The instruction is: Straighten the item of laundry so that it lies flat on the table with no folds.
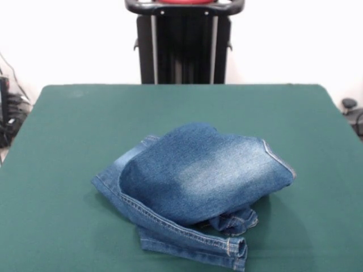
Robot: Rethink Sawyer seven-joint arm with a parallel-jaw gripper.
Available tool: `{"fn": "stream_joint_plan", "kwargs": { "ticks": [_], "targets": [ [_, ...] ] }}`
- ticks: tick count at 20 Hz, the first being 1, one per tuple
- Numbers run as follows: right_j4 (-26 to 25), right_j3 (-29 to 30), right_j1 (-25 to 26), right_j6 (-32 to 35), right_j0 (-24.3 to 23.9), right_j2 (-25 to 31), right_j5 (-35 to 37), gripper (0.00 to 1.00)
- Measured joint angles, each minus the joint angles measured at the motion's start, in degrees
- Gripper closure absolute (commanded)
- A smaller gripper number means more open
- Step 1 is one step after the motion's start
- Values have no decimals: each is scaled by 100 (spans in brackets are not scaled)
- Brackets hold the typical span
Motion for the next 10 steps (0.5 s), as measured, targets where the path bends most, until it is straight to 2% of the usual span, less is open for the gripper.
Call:
{"fn": "stream_joint_plan", "kwargs": {
  "ticks": [5, 10],
  "targets": [
    [2, 81, -27, 0, -5, 1, -220, 0],
    [4, 468, -78, 0, -8, 1, -864, 0]
  ]
}}
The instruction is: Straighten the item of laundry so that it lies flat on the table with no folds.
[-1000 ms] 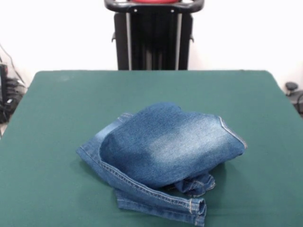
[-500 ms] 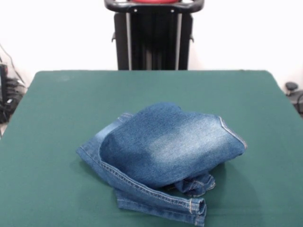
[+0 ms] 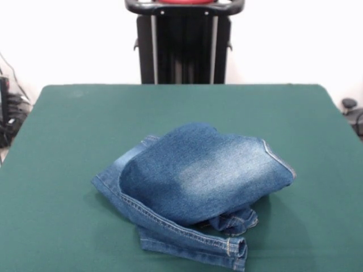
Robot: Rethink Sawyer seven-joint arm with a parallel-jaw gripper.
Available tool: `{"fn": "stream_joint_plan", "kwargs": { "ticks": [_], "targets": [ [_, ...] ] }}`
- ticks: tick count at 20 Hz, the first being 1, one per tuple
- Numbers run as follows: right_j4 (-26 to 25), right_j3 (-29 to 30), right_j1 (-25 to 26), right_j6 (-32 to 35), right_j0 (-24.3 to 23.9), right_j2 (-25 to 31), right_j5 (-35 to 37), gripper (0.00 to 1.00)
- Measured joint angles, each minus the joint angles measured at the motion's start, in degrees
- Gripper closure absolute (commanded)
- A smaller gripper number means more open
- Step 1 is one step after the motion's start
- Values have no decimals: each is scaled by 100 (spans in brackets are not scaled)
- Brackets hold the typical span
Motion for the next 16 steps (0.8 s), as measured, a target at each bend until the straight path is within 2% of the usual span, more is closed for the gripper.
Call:
{"fn": "stream_joint_plan", "kwargs": {
  "ticks": [9, 16],
  "targets": [
    [-1, 894, -100, 0, -14, 1, -1456, 0],
    [-12, 1299, -84, 0, -45, 0, -2048, 0]
  ]
}}
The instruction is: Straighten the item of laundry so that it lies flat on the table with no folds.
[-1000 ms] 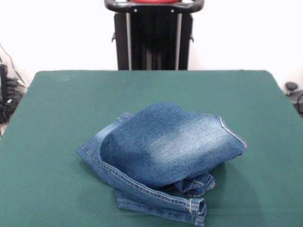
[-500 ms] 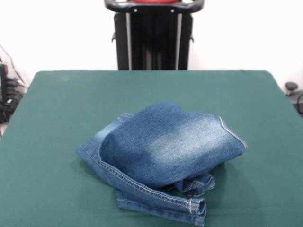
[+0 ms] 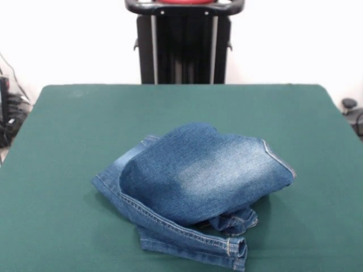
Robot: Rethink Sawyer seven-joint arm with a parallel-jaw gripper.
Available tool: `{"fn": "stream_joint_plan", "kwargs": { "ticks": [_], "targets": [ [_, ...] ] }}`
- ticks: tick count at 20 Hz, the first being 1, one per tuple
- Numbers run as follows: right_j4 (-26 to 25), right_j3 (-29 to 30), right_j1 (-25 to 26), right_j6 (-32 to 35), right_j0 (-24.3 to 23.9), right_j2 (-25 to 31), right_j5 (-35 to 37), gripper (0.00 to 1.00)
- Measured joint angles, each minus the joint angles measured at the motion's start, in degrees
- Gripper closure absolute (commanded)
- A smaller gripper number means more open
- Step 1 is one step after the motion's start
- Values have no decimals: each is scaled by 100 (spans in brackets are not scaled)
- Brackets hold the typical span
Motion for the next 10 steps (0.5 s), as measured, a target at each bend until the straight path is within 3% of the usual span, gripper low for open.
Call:
{"fn": "stream_joint_plan", "kwargs": {
  "ticks": [10],
  "targets": [
    [-45, 504, -1, 0, -1, 1, -594, 0]
  ]
}}
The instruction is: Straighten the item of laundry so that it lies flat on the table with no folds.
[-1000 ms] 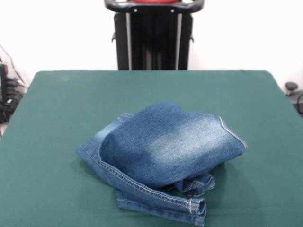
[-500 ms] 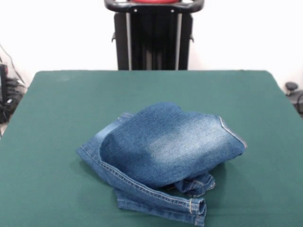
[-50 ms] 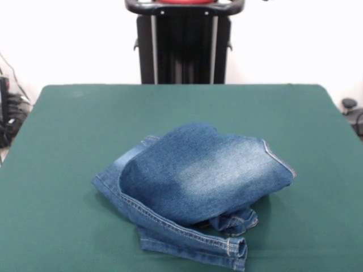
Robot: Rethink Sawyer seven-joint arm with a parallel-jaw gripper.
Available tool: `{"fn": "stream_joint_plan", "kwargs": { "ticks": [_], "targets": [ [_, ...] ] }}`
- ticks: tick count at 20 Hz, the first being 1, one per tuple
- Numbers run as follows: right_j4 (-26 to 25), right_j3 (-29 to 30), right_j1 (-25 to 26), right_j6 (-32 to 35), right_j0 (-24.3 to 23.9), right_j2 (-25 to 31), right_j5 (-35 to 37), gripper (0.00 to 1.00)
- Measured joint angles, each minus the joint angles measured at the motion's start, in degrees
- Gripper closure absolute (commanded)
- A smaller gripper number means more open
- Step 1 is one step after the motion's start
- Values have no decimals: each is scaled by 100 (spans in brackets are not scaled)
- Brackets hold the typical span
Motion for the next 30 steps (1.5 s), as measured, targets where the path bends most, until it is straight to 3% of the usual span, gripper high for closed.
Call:
{"fn": "stream_joint_plan", "kwargs": {
  "ticks": [18, 22, 30],
  "targets": [
    [-29, 318, 0, 0, -6, 2, -275, 0],
    [-33, 494, 4, 0, -67, 10, -874, 0],
    [-66, 930, 126, 0, -427, 95, -2762, 0]
  ]
}}
